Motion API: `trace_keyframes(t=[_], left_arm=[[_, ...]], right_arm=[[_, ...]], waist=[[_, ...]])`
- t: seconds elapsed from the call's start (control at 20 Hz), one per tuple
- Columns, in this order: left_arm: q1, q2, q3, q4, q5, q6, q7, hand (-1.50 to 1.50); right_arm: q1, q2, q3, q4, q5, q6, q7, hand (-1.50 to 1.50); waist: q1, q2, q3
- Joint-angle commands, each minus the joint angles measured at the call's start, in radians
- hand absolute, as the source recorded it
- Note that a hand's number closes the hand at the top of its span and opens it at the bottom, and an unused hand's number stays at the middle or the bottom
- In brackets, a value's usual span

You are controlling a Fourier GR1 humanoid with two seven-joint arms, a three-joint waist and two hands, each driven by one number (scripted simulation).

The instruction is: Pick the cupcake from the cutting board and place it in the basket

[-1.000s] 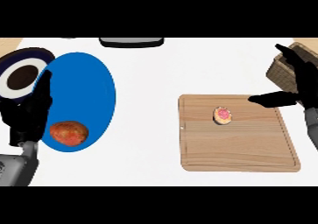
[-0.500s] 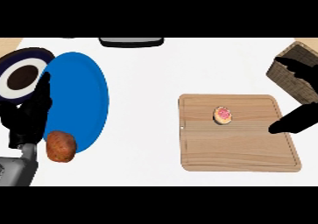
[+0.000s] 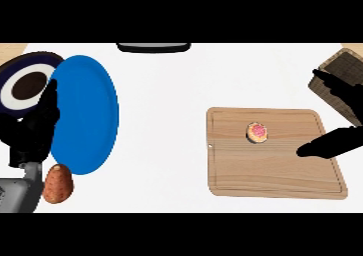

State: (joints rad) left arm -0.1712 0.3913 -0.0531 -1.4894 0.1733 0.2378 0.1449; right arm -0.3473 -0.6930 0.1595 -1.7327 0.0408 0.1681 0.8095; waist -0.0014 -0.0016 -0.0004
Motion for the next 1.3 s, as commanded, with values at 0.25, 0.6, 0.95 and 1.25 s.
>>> trace_keyframes(t=[0.25,0.6,0.95,1.25], left_arm=[[-0.007,-0.052,0.037,0.04,-0.052,-0.036,-0.029,0.0],[-0.014,-0.089,0.052,0.052,-0.079,-0.048,-0.027,0.0],[-0.031,-0.112,0.076,-0.009,-0.116,-0.055,0.055,0.0],[-0.013,-0.131,0.128,-0.004,-0.131,-0.099,0.014,0.0]], right_arm=[[0.108,0.138,-0.059,0.055,0.126,-0.013,-0.191,-1.5],[0.172,0.271,0.028,0.071,0.335,-0.13,-0.28,-1.5],[0.119,0.348,-0.026,0.169,0.412,-0.117,-0.339,-1.5],[0.172,0.393,-0.058,0.16,0.456,-0.077,-0.389,-1.5]], waist=[[0.001,0.002,0.0],[0.0,0.001,0.0],[0.004,0.001,0.0],[0.002,0.001,0.0]])
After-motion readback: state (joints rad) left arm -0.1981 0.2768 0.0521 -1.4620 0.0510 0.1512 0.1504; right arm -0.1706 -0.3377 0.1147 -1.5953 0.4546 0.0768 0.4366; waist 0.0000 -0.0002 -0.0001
